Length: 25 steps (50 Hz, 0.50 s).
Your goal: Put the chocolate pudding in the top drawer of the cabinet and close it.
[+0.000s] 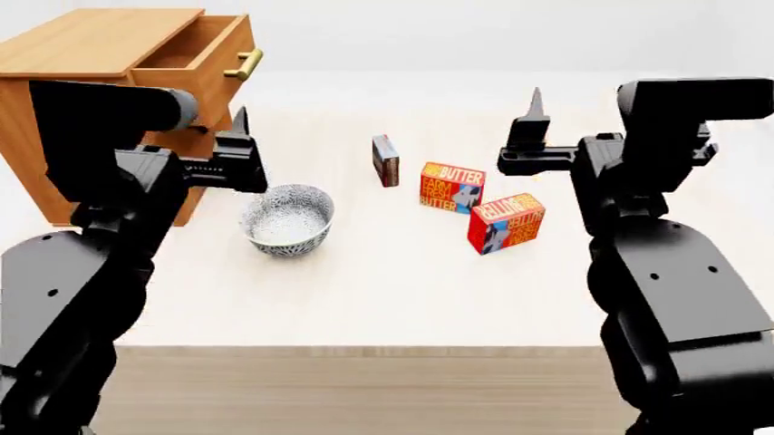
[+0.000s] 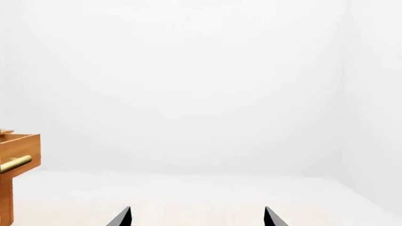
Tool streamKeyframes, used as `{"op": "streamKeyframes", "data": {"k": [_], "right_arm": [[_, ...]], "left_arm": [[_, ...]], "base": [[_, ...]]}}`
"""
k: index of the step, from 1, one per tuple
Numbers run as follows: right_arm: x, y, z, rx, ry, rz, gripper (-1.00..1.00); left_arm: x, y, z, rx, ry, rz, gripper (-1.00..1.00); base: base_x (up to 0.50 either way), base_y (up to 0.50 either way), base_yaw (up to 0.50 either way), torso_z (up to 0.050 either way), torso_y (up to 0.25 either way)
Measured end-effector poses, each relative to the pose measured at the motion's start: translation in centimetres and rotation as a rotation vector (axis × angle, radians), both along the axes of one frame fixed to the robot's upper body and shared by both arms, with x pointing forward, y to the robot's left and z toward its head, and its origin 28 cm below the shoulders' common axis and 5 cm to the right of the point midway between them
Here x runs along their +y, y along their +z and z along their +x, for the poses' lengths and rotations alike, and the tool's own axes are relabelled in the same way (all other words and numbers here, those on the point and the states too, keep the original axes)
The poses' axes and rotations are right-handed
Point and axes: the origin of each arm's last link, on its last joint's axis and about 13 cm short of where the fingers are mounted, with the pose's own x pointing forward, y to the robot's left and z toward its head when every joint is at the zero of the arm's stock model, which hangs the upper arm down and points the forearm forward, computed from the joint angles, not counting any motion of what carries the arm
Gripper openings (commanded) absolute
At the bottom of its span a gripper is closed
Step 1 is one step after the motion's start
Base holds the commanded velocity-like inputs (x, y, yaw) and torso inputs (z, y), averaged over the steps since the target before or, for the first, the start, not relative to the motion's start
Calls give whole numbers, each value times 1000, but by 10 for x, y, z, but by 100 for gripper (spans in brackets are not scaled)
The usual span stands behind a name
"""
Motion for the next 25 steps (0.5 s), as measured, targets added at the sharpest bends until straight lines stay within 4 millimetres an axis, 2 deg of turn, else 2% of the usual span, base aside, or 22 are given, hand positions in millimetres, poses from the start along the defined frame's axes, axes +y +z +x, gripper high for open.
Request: {"op": "streamKeyframes", "data": {"k": [13,25], "right_arm": [[-21,95,34,-14,-27,-50,100],[-34,156,60,15,-54,-43,100]], "left_arm": [[11,85,42,-34,12,16,100],[9,147,69,-59,8,48,100]], "base": [[0,0,0,0,0],[0,0,0,0,0]]}}
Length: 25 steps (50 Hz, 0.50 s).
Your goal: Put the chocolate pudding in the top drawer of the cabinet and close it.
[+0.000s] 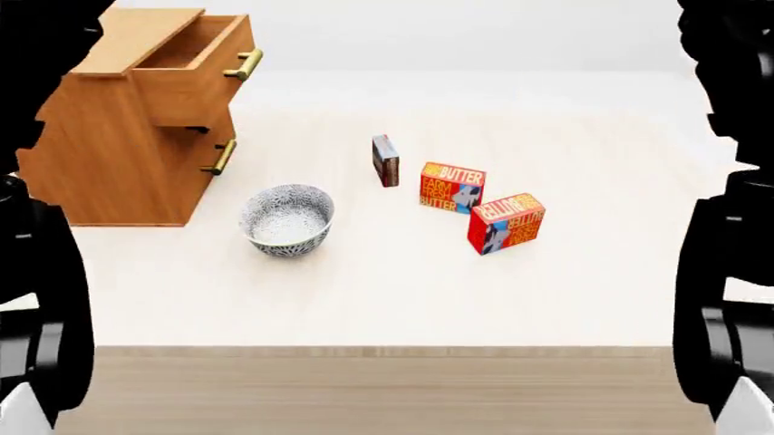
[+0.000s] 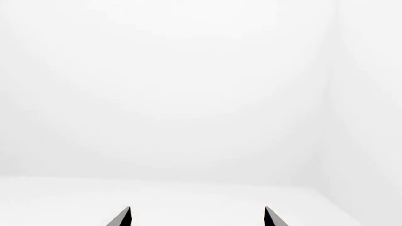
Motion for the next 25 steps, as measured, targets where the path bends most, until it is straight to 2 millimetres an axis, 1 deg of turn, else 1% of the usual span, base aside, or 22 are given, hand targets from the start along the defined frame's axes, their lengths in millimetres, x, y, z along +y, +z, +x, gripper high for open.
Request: {"op": "streamKeyframes", "data": {"k": [7,14,25], "right_arm": [[-4,26,16,23,-11,6,100],[-4,44,27,52,8,-4,100],[-4,54,30,84,35,-38,100]], "left_arm": [[-1,24,9,-8,2,29,100],[-1,36,14,-6,17,41,100],[2,39,10,1,32,44,100]], "base": [[0,0,0,0,0],[0,0,0,0,0],[0,500,0,0,0]]}}
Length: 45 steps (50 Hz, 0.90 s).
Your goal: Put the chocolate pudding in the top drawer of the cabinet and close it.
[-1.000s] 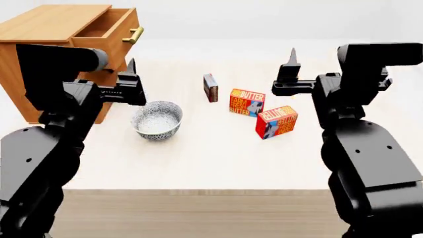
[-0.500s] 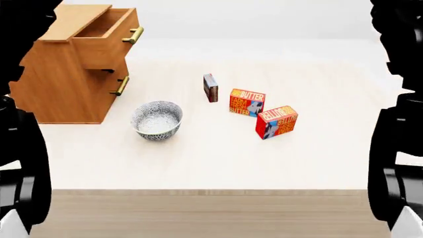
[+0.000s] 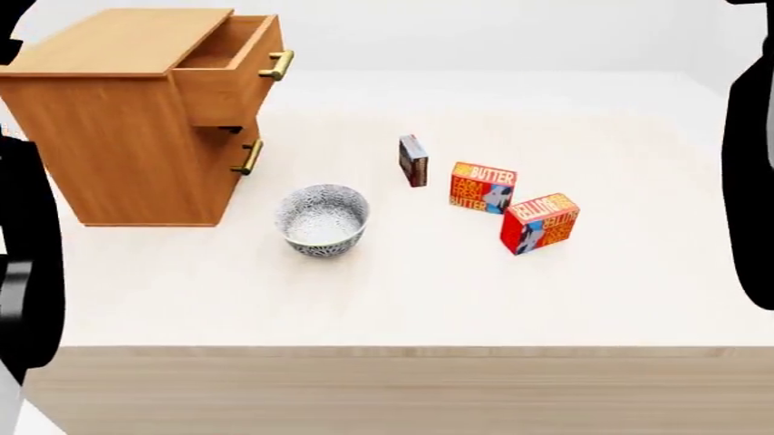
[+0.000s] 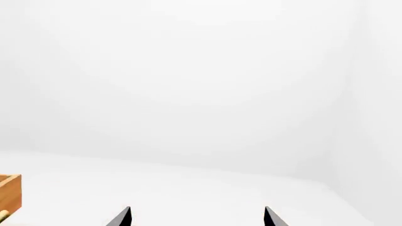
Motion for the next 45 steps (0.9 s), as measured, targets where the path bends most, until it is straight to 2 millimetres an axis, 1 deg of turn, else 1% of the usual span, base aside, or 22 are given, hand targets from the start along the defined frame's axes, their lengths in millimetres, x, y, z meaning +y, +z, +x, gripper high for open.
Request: {"op": "streamKeyframes", "data": {"k": [11,18,28,45], "right_arm": [[2,-2,2,29,17,-15,100],[4,-3,3,42,24,-12,100],[5,-1,2,47,30,-21,100],[5,-3,2,62,38,-14,100]], "left_arm": [[2,0,-3,8,9,4,100],[4,0,-4,12,16,9,100],[3,0,-4,6,7,12,100],[3,0,-4,3,5,17,100]], "base": [[0,500,0,0,0],[0,0,0,0,0],[480,0,0,0,0],[500,0,0,0,0]]}}
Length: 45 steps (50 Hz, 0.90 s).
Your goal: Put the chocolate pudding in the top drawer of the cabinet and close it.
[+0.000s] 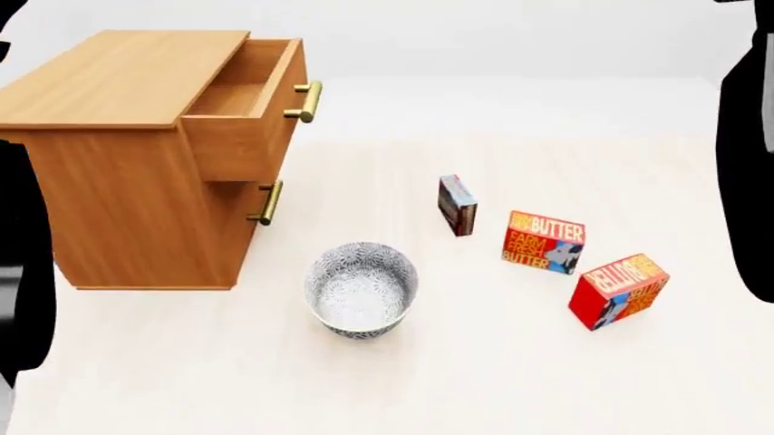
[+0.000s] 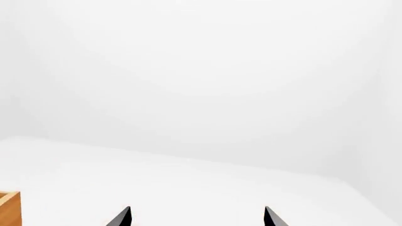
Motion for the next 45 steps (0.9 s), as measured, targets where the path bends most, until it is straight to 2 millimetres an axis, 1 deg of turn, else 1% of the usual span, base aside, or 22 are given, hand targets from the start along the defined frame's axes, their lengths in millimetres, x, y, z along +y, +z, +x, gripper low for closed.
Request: {"op": "streamKeyframes", "data": {"k": [19,33,38,45], "right_arm": [[0,-3,1,11,-4,3,100],[-2,-5,1,25,-13,8,100],[-2,-5,1,27,-10,7,100],[-2,-7,2,34,-12,11,100]], "left_arm": [[0,0,0,-1,0,5,100],[0,0,0,-4,-3,9,100],[0,0,0,-8,-5,9,100],[0,0,0,-8,-6,4,100]], "base": [[500,0,0,0,1],[0,0,0,0,1],[186,0,0,0,0],[0,0,0,0,0]]}}
